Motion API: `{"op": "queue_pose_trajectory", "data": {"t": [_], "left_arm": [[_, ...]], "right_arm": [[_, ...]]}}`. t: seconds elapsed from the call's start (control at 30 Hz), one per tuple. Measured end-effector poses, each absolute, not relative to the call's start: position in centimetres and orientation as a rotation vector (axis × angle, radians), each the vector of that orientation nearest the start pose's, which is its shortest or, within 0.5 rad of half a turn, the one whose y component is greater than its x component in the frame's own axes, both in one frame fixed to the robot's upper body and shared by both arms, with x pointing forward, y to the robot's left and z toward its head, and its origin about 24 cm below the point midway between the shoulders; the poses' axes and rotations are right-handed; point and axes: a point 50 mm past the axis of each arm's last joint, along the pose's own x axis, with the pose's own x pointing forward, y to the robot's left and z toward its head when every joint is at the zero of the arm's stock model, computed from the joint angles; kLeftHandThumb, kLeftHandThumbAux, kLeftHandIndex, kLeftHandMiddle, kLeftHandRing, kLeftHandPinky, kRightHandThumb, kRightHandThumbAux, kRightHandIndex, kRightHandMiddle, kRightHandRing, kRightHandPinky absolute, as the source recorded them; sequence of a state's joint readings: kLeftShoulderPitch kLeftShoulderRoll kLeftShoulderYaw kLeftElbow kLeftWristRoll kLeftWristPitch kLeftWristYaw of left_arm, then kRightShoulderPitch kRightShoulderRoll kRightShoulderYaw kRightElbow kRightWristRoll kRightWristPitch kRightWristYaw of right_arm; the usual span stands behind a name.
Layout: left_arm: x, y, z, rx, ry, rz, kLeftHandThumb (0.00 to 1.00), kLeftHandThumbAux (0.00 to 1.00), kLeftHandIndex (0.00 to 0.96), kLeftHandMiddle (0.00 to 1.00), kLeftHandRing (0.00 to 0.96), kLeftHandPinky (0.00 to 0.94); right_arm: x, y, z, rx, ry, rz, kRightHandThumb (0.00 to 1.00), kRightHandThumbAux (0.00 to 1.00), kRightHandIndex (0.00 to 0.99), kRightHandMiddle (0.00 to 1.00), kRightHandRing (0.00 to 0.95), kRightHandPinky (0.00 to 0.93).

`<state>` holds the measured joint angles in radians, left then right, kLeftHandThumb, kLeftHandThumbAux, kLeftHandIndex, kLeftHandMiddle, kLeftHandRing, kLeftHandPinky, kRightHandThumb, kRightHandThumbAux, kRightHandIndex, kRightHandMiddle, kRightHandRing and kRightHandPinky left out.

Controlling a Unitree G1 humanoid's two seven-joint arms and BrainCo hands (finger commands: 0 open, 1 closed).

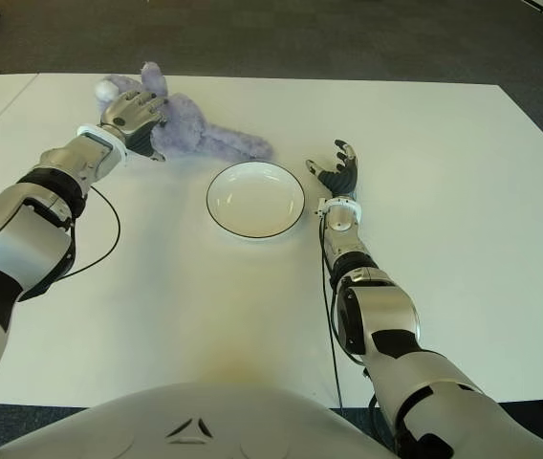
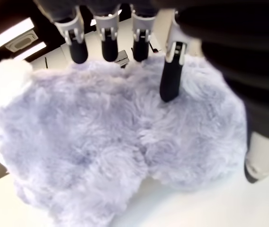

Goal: Put the doll into the plate.

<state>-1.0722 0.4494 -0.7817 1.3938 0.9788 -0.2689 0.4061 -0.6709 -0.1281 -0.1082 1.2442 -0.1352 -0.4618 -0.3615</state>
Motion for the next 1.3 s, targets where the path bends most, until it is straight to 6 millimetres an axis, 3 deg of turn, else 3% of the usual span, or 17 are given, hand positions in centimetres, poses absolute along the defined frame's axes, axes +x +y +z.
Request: {"op": "queue_pose_trajectory", "data": {"t": [0.3, 0.5, 0.73, 0.97, 1.3], "left_arm": [[39.6, 19.2, 9.8, 1.894, -0.185, -0.248, 0.0, 0.644, 0.148, 0.0, 0.0, 0.0], [39.2, 19.3, 8.6, 1.864, -0.134, -0.263, 0.0, 0.646, 0.149, 0.0, 0.0, 0.0], [38.9, 19.5, 7.5, 1.769, -0.009, -0.305, 0.0, 0.564, 0.106, 0.0, 0.0, 0.0], [39.3, 19.3, 8.1, 1.691, 0.085, -0.357, 0.0, 0.419, 0.002, 0.0, 0.0, 0.0], [40.1, 19.2, 10.6, 1.6, 0.189, -0.478, 0.0, 0.339, 0.0, 0.0, 0.0, 0.0]], "right_arm": [[34.2, -17.8, 1.2, -0.23, 0.083, -0.288, 0.221, 0.877, 0.165, 0.105, 0.084, 0.111], [34.2, -17.8, 1.2, -0.23, 0.083, -0.288, 0.234, 0.874, 0.168, 0.11, 0.09, 0.114], [34.1, -17.8, 1.2, -0.229, 0.084, -0.289, 0.22, 0.874, 0.151, 0.092, 0.065, 0.075], [34.2, -17.8, 1.3, -0.225, 0.073, -0.289, 0.201, 0.879, 0.138, 0.09, 0.064, 0.085], [34.5, -17.7, 2.1, -0.218, 0.029, -0.286, 0.233, 0.871, 0.148, 0.101, 0.083, 0.102]]}}
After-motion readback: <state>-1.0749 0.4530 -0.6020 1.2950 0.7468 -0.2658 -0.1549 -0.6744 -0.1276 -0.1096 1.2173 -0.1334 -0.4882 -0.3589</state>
